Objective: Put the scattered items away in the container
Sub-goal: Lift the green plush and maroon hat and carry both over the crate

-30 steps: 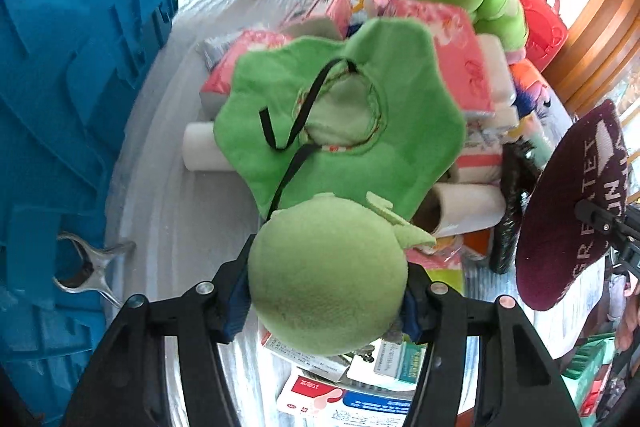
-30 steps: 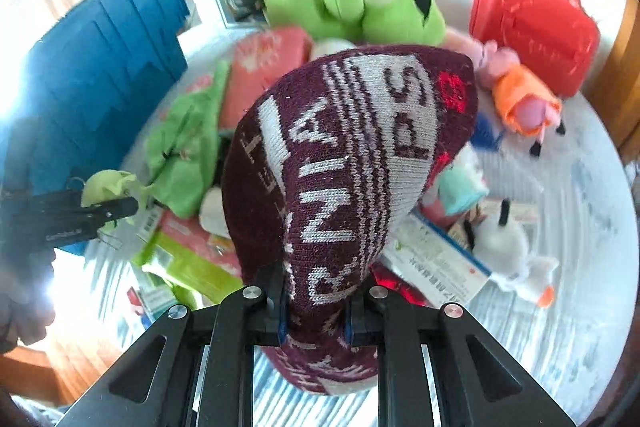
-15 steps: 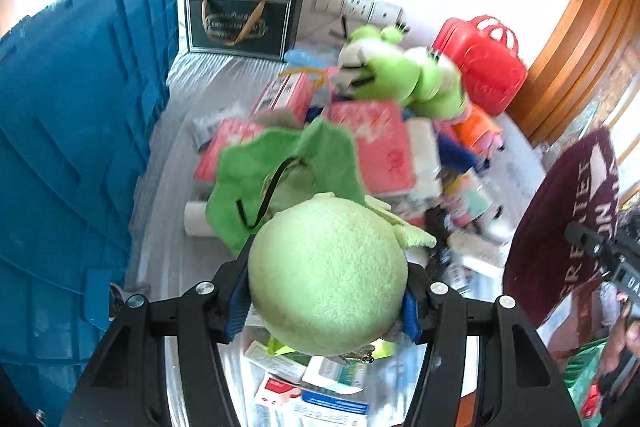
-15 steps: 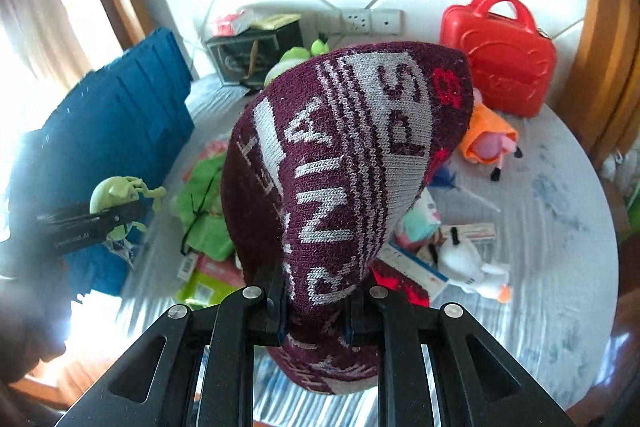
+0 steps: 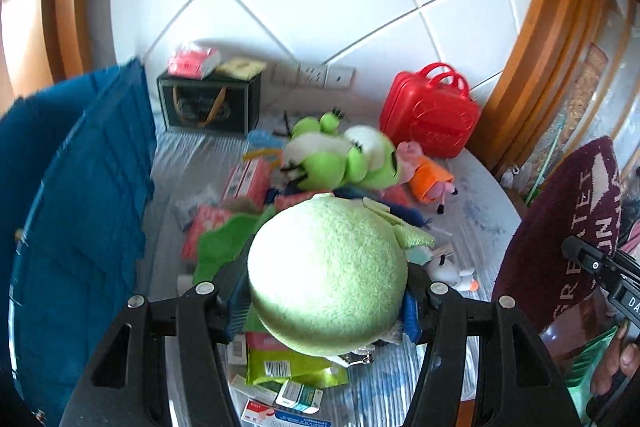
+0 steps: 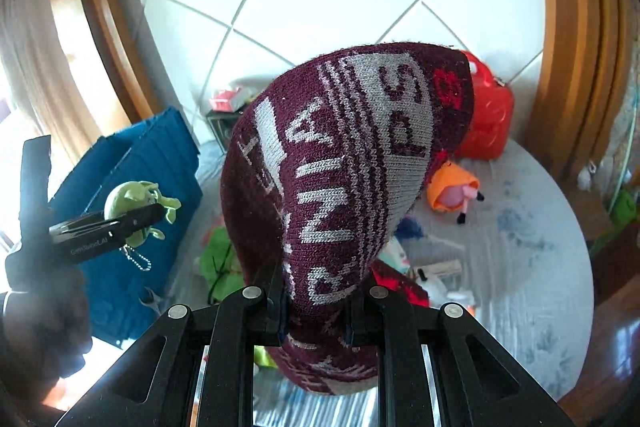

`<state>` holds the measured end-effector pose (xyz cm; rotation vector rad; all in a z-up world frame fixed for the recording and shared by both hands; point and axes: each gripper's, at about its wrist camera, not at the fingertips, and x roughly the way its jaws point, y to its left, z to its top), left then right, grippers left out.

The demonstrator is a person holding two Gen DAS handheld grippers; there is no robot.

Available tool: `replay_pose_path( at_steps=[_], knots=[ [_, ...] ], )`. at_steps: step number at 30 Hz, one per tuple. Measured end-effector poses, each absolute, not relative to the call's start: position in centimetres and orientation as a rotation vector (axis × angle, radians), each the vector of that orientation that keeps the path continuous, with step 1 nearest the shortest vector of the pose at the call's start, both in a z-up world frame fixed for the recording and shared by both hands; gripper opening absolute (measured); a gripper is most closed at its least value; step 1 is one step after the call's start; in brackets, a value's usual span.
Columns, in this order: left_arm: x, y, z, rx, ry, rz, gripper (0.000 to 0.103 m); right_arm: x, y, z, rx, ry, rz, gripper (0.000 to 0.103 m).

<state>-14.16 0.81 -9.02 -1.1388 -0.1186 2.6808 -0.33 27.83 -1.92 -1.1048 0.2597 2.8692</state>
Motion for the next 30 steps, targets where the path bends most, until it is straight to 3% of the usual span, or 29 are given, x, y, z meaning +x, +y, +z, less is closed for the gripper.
replay_pose_path(
  at_steps=[12,30],
  knots=[
    [-12.5,1.6,-5.6,-1.029,-0.069,2.711,0.058,0.3,28.2,0.0,-1.061,0.218,2.868,0.019],
    [-11.5,-1.3,-4.8,-1.025,-0.042,2.767,0.058,-1.7,24.8,-0.4,-1.066,0.190,2.951,0.019]
  ],
)
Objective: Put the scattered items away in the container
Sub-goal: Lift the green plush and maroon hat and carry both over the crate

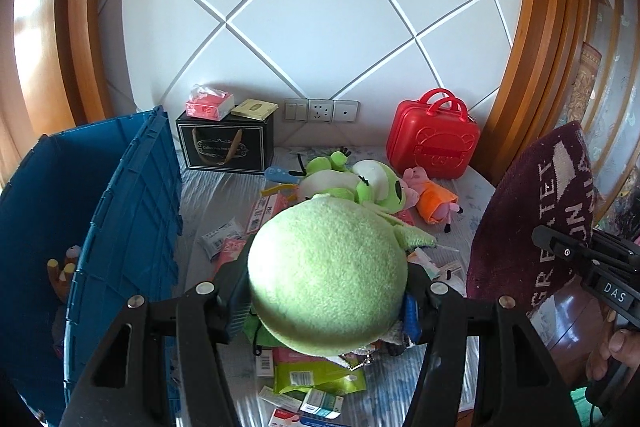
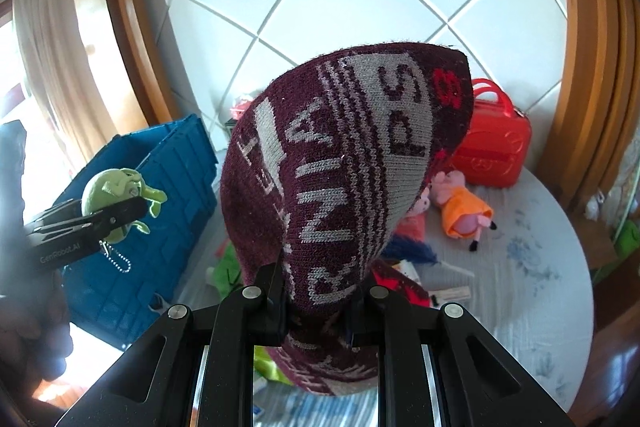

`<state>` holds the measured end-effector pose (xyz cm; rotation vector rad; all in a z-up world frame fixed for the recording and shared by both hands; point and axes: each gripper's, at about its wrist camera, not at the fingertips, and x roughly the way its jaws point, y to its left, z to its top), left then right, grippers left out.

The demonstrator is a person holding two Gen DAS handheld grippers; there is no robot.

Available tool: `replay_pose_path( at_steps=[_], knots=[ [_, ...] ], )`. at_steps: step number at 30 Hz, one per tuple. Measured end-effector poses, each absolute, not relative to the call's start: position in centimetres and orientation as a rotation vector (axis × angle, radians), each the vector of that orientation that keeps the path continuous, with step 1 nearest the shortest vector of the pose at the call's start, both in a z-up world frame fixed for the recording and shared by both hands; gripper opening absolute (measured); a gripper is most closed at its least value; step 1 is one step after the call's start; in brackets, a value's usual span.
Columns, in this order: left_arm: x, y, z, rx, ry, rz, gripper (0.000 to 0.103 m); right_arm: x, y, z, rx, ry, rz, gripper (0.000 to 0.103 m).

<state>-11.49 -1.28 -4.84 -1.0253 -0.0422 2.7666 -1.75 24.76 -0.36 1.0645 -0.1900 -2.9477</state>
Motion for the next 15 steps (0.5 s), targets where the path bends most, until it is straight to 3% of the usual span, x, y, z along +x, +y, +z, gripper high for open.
replay_pose_path(
  at_steps=[15],
  knots=[
    [-12.8,-10.5,-2.7,-0.931,-0.050,2.721,0.058,-4.7,14.3,1.0,1.070,-0.126,-3.000,0.019]
  ],
)
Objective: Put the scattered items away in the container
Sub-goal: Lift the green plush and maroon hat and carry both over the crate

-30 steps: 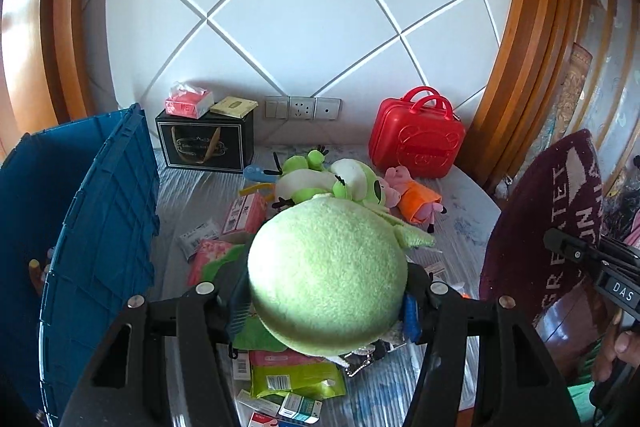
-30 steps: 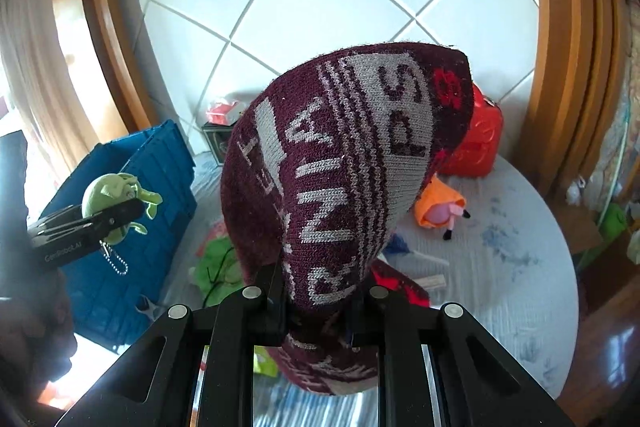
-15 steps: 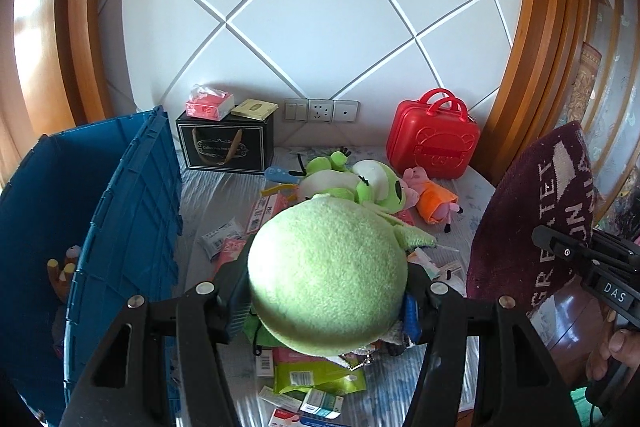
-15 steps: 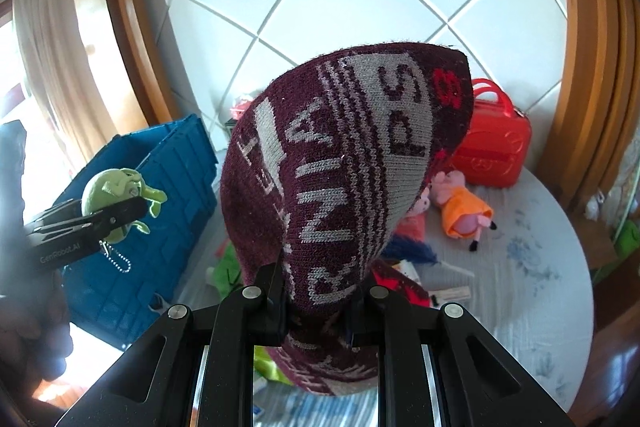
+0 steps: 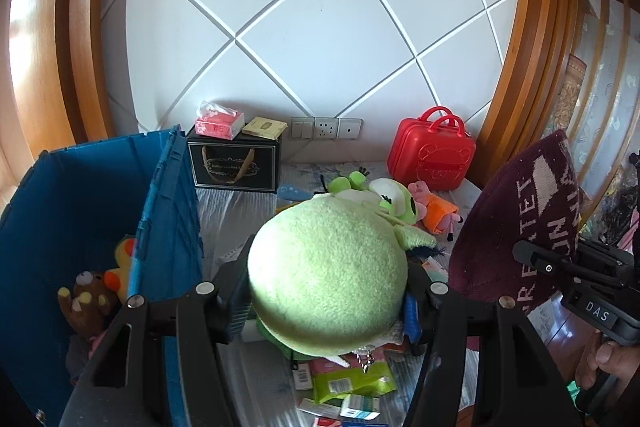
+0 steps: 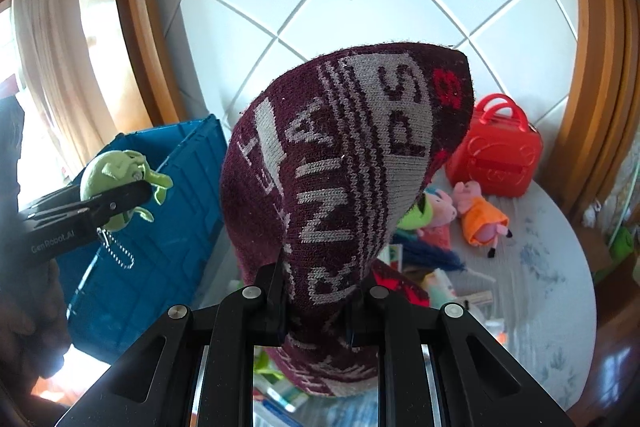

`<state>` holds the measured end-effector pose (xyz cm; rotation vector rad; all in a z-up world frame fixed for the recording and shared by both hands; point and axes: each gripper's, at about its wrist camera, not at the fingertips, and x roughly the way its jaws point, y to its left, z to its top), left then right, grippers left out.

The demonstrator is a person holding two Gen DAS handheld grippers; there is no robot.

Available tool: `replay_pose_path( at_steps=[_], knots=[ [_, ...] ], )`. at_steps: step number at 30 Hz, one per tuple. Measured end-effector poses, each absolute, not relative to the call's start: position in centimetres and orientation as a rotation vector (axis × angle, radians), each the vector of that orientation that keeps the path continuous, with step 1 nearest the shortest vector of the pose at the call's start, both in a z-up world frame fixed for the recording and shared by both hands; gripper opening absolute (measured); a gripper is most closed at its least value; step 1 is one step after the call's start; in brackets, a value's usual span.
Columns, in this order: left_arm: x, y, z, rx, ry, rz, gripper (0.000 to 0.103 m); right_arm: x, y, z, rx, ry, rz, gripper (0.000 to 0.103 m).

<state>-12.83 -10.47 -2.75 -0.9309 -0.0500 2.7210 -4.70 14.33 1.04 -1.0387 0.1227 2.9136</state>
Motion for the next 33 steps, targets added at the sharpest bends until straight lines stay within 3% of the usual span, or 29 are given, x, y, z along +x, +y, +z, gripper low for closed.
replay_pose_path(
  at_steps=[33],
  knots=[
    [-12.5,-34.8,-2.3,-0.942,-0.169,2.840,0.058,-13.9,-7.6,1.4,-1.058,0.052,3.035,0.019]
  ],
)
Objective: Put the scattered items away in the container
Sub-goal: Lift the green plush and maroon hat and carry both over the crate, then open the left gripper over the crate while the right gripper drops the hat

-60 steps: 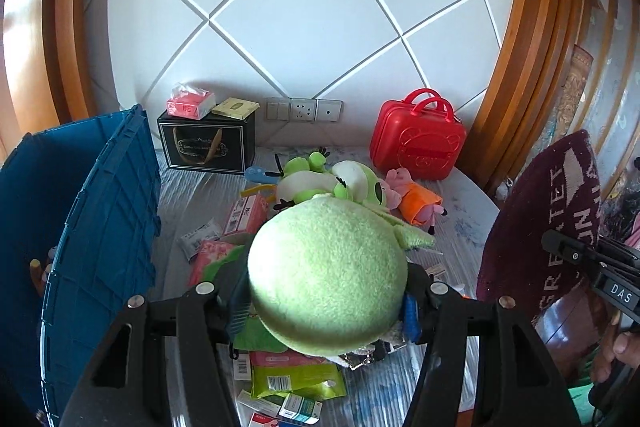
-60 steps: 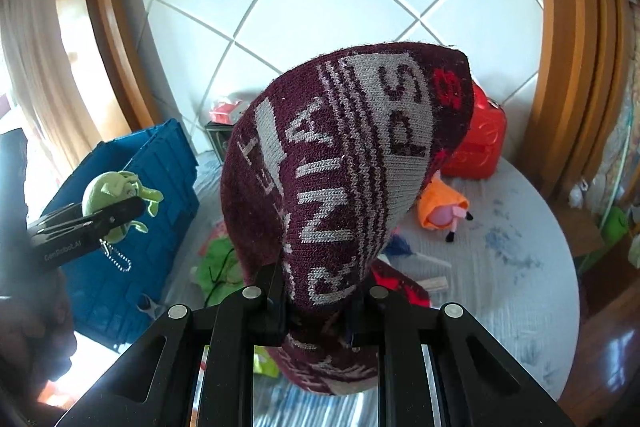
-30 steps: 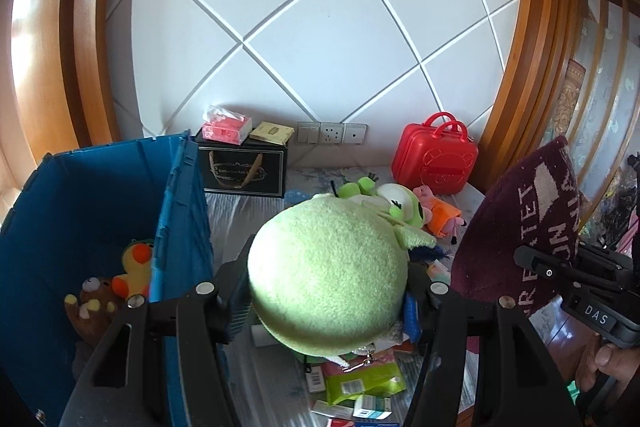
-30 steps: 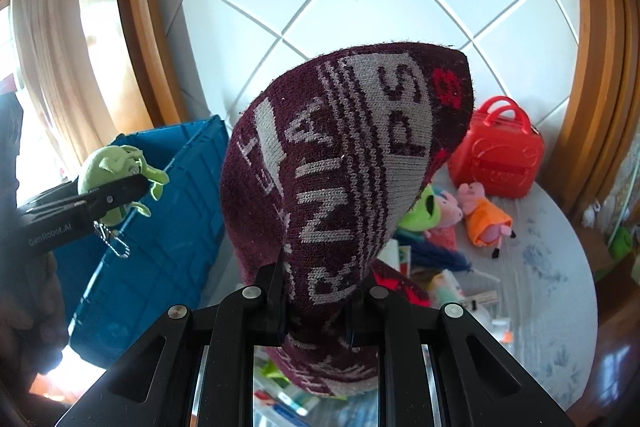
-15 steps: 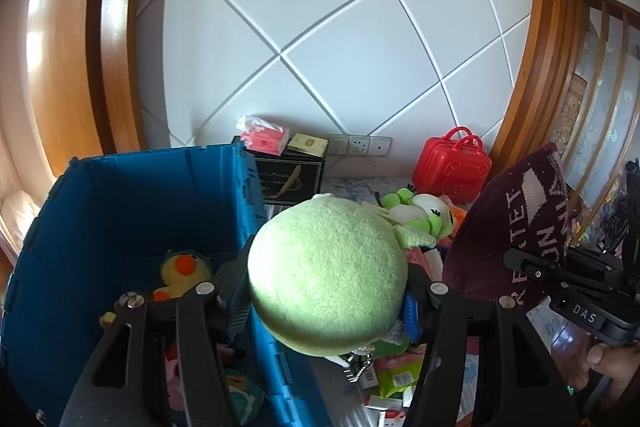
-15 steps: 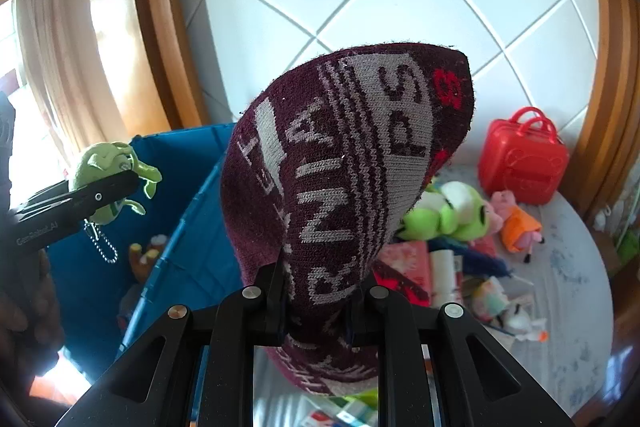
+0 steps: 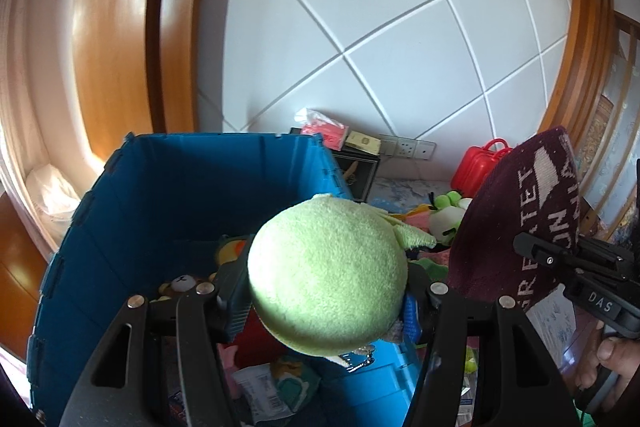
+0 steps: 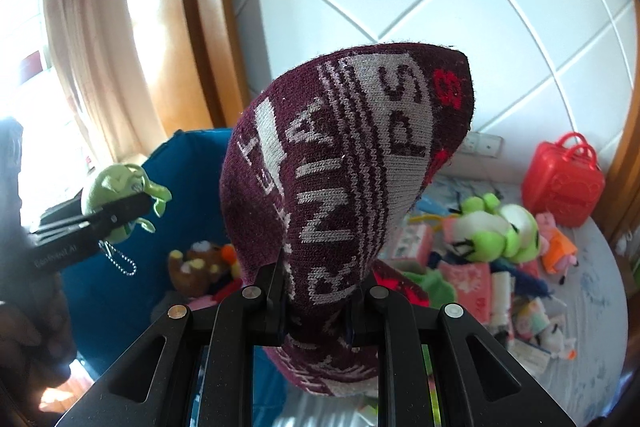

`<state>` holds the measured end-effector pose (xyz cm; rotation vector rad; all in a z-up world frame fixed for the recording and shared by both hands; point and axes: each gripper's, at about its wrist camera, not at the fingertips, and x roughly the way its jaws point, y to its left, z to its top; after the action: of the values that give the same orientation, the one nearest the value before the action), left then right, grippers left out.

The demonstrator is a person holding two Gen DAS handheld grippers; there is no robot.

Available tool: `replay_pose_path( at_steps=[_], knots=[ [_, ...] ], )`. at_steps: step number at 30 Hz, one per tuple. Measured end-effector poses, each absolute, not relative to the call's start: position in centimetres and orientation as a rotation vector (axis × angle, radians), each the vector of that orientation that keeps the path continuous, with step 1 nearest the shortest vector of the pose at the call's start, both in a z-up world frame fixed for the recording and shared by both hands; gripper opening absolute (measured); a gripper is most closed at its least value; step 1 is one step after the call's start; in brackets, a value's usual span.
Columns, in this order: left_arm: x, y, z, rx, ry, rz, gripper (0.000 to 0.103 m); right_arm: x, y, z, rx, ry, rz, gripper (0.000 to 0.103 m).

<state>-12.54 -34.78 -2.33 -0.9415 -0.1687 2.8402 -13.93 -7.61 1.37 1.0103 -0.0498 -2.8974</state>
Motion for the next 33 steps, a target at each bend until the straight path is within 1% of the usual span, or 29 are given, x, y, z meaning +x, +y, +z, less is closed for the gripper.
replay_pose_path(
  at_steps=[12,22,33],
  knots=[
    [-11.4,-42.4,-3.6,-1.019,-0.221,2.956,0.058,-16.6,-14.9,1.6,0.978,-0.015,-2.768,0.019],
    [-10.2,-46.7,-4.0,-1.034,-0.299,3.035,0.058,-18.5,-20.0,0.9,0.962,0.079,-2.666,0.019],
    [-9.4,-49.4,-5.2,-1.083,-0.354,3.079,0.058,-19.6,-22.8,-0.5,1.010,0.111,-2.608,0.019]
  ],
)
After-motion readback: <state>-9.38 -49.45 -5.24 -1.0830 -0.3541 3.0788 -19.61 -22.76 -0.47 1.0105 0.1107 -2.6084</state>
